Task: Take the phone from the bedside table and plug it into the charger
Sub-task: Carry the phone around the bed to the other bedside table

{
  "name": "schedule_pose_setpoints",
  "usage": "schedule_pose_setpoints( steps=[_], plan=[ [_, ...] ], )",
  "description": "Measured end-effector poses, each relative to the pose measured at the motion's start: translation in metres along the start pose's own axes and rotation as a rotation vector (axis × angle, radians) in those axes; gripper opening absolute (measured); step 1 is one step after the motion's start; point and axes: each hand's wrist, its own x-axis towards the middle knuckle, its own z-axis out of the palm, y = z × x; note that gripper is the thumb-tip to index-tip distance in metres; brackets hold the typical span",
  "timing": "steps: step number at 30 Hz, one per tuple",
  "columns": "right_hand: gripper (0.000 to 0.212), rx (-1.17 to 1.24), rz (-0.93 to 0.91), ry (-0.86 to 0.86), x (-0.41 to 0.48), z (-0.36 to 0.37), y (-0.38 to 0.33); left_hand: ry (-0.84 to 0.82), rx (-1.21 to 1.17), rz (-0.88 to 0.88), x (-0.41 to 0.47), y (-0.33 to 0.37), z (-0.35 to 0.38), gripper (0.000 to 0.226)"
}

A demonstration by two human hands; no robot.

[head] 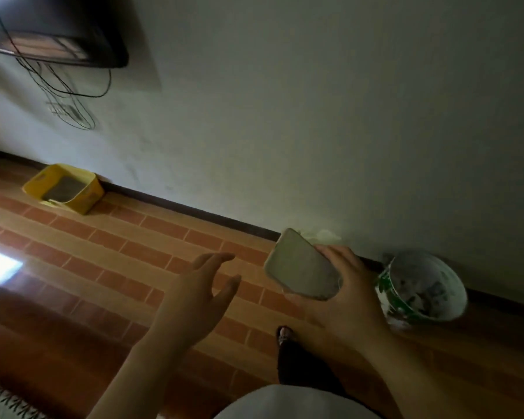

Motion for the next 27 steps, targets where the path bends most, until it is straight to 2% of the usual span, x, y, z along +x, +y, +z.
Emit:
schedule_pose_setpoints(
  steps=[7, 12, 18, 22, 27],
  plan=[
    [0.081, 0.005, -0.121, -0.084, 0.143, -0.003, 0.013, 0.120, 0.002, -0.081, 0.121, 0.010, -0.018, 0.047],
    [0.077, 0.030, -0.215, -0.228, 0.218, 0.025, -0.001, 0.189, -0.015, -0.243, 0.148, -0.007, -0.040, 0.050],
    [0.080, 0.088, -0.306, -0.414, 0.276, 0.096, -0.040, 0.272, -0.054, -0.449, 0.145, -0.053, -0.069, 0.046],
    [0.084, 0.083, -0.393, -0.530, 0.307, 0.156, -0.071, 0.357, -0.102, -0.534, 0.145, -0.092, -0.098, 0.046],
    [0.080, 0.112, -0.474, -0.606, 0.352, 0.248, -0.123, 0.454, -0.136, -0.584, 0.159, -0.170, -0.149, 0.046]
  ],
)
